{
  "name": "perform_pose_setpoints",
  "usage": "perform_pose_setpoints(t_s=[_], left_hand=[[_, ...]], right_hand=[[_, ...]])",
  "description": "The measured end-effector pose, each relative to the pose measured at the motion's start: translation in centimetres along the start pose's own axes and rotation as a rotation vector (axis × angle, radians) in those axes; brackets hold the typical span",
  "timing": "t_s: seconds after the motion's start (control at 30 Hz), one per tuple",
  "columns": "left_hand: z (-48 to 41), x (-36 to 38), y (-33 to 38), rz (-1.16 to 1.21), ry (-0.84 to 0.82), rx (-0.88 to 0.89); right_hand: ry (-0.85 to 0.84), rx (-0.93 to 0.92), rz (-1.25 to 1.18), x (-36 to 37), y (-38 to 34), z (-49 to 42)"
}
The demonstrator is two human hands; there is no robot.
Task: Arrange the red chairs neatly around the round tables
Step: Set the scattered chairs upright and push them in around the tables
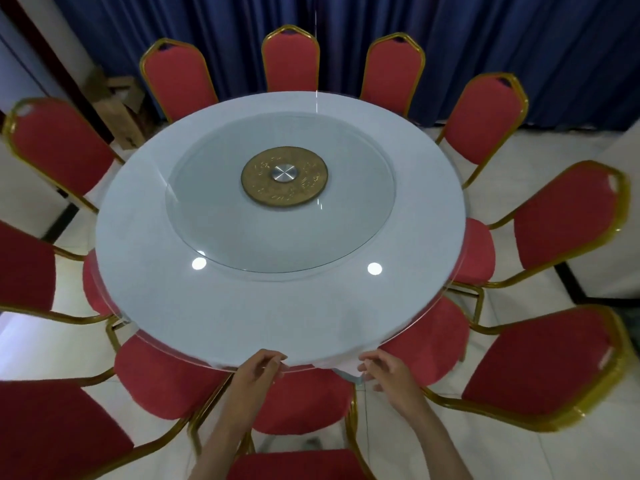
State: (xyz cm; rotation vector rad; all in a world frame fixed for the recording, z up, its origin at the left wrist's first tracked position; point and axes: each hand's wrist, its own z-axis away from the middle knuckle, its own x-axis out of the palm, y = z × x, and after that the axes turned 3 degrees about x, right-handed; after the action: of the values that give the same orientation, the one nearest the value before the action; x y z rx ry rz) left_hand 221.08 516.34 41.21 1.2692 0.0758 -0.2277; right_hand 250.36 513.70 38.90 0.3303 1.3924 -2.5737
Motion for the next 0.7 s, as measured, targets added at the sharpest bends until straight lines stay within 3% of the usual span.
perform_pose_setpoints(t_s=[0.4,0.7], left_hand=[[-3.2,5.0,-4.4,0.062,-0.116,-0.032],[-3.4,14.8,-3.1,-0.027,-0.194,-0.037]], right_hand=[[0.008,0.028,0.218,-1.3,1.4,1.2],[0.123,0.044,0.068,-10.7,5.5,4.8]])
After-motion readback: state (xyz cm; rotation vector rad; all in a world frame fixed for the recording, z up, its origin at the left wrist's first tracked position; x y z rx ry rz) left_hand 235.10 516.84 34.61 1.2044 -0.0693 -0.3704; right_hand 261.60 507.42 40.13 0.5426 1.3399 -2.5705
